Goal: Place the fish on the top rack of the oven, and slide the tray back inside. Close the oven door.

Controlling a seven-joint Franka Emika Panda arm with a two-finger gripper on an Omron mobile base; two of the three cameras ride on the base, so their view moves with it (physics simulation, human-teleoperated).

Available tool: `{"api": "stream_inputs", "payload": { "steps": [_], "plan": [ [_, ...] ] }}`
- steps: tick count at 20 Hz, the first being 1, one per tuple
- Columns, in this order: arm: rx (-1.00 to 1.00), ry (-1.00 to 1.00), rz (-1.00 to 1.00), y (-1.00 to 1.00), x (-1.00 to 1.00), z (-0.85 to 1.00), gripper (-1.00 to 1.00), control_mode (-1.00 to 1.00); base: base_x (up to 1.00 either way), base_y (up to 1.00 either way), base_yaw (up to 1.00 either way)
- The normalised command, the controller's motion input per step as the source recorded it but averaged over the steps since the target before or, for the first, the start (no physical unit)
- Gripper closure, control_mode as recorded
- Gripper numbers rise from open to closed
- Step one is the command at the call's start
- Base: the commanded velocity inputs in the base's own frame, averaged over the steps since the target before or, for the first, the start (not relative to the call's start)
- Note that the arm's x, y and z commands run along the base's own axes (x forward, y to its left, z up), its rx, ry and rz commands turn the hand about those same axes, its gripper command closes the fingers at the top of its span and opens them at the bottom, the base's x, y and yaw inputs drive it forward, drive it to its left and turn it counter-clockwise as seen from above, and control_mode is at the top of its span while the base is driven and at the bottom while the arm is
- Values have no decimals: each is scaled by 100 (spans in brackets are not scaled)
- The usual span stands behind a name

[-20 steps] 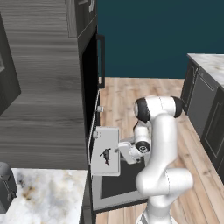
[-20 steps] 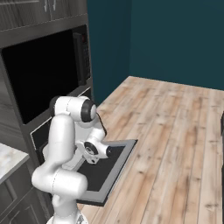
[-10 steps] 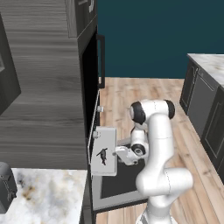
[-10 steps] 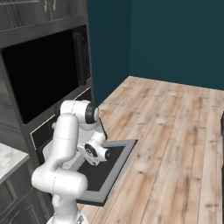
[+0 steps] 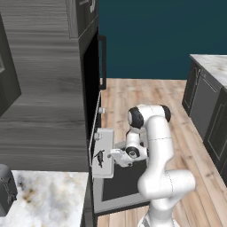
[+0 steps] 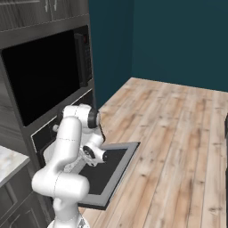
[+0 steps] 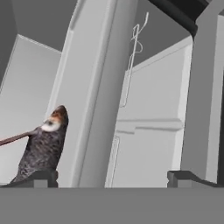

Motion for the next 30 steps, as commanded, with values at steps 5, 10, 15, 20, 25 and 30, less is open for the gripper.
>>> {"api": "stream_inputs", "payload": {
  "steps": [5,10,15,20,25,30],
  "plan": [
    [0,0,-2,65,40,-1,-100,-100,0,0,0],
    [0,0,-3,66,40,-7,-100,-100,0,0,0],
    [0,0,-4,61,27,-6,-100,-100,0,0,0],
    [0,0,-4,-54,0,34,-100,-100,0,0,0],
    [0,-3,0,-100,-1,66,-100,-100,0,0,0],
    [0,-12,0,-100,-7,55,-100,-100,0,0,0]
  ]
}}
